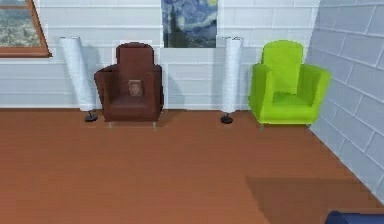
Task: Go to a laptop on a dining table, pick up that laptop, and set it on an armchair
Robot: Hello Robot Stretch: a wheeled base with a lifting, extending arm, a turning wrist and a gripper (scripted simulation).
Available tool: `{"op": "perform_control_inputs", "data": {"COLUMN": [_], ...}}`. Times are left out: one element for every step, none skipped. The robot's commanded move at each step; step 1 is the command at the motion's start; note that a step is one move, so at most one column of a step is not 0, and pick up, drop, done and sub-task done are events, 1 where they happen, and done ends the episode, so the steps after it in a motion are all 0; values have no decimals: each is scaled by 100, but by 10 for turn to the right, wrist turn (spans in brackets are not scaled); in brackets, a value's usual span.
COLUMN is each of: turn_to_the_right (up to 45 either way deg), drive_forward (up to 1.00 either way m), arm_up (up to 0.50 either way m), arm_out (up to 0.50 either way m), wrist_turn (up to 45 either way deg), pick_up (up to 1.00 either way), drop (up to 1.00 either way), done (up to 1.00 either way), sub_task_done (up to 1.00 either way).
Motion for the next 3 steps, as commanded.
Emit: {"op": "perform_control_inputs", "data": {"turn_to_the_right": [30, 0, -300], "drive_forward": [0, 50, 0], "arm_up": [0, 0, 0], "arm_out": [0, 0, 0], "wrist_turn": [0, 0, 0], "pick_up": [0, 0, 0], "drop": [0, 0, 0], "done": [0, 0, 0], "sub_task_done": [0, 0, 0]}}
